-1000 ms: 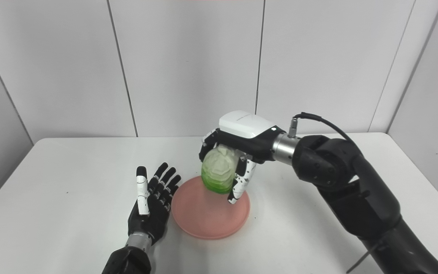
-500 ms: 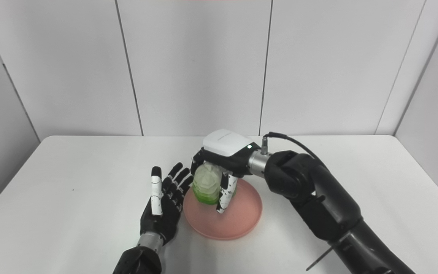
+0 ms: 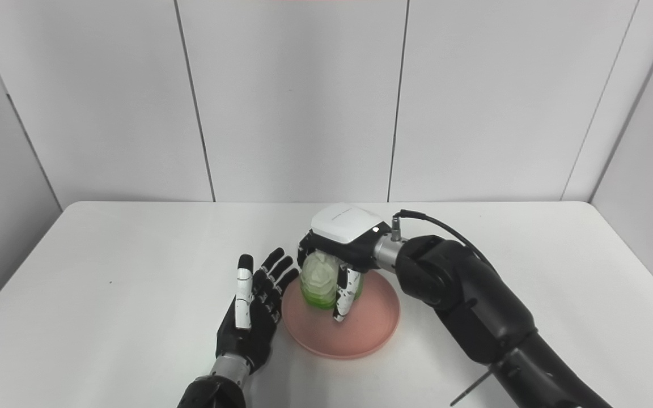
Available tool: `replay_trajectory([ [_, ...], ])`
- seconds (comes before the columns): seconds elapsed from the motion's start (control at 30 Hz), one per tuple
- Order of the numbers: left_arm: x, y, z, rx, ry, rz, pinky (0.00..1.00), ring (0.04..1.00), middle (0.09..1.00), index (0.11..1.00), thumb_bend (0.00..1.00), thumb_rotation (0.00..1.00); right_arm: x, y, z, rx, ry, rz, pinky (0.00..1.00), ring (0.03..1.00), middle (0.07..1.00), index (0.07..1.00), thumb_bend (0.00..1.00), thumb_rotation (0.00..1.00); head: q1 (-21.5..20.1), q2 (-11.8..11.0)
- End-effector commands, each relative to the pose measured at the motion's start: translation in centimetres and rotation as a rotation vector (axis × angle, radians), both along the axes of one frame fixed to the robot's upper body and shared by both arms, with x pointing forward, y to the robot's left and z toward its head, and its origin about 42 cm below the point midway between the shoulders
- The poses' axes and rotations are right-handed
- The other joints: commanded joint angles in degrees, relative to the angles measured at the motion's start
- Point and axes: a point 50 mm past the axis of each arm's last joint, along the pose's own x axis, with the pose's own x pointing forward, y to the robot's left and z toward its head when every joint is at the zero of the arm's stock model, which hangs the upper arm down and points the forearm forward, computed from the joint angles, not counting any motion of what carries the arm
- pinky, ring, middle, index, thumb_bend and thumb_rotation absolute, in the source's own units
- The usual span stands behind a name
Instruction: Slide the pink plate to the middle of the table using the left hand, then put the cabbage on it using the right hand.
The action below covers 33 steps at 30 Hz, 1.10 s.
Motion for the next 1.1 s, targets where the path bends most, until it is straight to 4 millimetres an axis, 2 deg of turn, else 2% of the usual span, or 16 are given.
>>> replay_trajectory([
  [0.0,-1.6,-1.8,-2.1,-0.026,0.125,0.000,0.97,0.902,0.900,0.867,0.80,0.89,0.6,0.1,2.1,0.055,-0.072,-0.017,0.33,0.403,0.484,0.538,0.52,0.00,-0.02,0.31],
  [0.13,-1.7,-1.7,-1.8,-0.027,0.129,0.008,0.97,0.909,0.913,0.870,0.81,0.90,0.6,0.3,2.0,0.013,-0.078,-0.027,0.36,0.420,0.499,0.523,0.52,0.00,-0.54,1.32],
  [0.27,-1.7,-1.3,-1.6,-0.029,0.132,0.031,0.97,0.907,0.903,0.864,0.80,0.89,0.3,0.2,1.9,-0.014,-0.064,-0.042,0.40,0.470,0.474,0.517,0.53,0.01,-0.70,2.01],
  [0.3,-1.7,-1.2,-1.5,-0.030,0.132,0.033,0.97,0.908,0.899,0.862,0.81,0.89,0.2,0.2,1.9,-0.016,-0.056,-0.045,0.42,0.490,0.531,0.504,0.52,0.10,-0.70,2.01],
  [0.33,-1.7,-1.2,-1.4,-0.034,0.132,0.036,0.97,0.910,0.898,0.857,0.81,0.88,0.1,0.1,1.9,-0.021,-0.048,-0.043,0.43,0.505,0.564,0.553,0.73,0.27,-0.68,2.37],
  [0.37,-1.6,-1.1,-1.2,-0.037,0.132,0.037,0.97,0.910,0.897,0.856,0.81,0.88,0.0,-0.1,1.8,-0.028,-0.043,-0.039,0.43,0.507,0.568,0.564,0.77,0.30,-0.68,2.37],
  [0.43,-1.6,-1.1,-1.1,-0.041,0.132,0.038,0.98,0.909,0.895,0.843,0.81,0.88,-0.1,-0.3,1.5,-0.043,-0.036,-0.027,0.45,0.525,0.595,0.612,0.94,0.45,-0.68,2.37],
  [0.47,-1.5,-1.1,-0.9,-0.042,0.129,0.036,0.98,0.908,0.895,0.841,0.81,0.88,-0.3,-0.5,1.3,-0.057,-0.024,-0.023,0.45,0.528,0.599,0.619,0.97,0.47,-0.42,2.95],
  [0.57,-1.5,-1.0,-0.6,-0.035,0.126,0.030,0.98,0.914,0.907,0.851,0.81,0.90,-0.6,-1.1,0.8,-0.102,0.012,-0.029,0.54,0.643,0.696,0.688,1.00,0.60,-0.34,3.24],
  [0.6,-1.5,-1.0,-0.5,-0.030,0.126,0.029,0.98,0.912,0.909,0.851,0.80,0.90,-0.7,-1.2,0.7,-0.109,0.023,-0.034,0.59,0.686,0.730,0.706,1.00,0.61,-0.37,3.34],
  [0.77,-1.4,-0.8,-0.6,-0.021,0.139,0.026,0.96,0.903,0.905,0.841,0.81,0.89,-0.9,-2.0,0.3,-0.125,0.069,-0.038,0.69,0.778,0.795,0.744,1.00,0.64,-0.54,3.27],
  [1.07,-1.3,-0.4,-0.2,-0.009,0.127,0.020,0.95,0.908,0.908,0.820,0.81,0.90,-1.5,-2.8,1.7,-0.075,0.083,-0.035,0.69,0.780,0.794,0.751,1.00,0.64,-0.59,3.11],
])
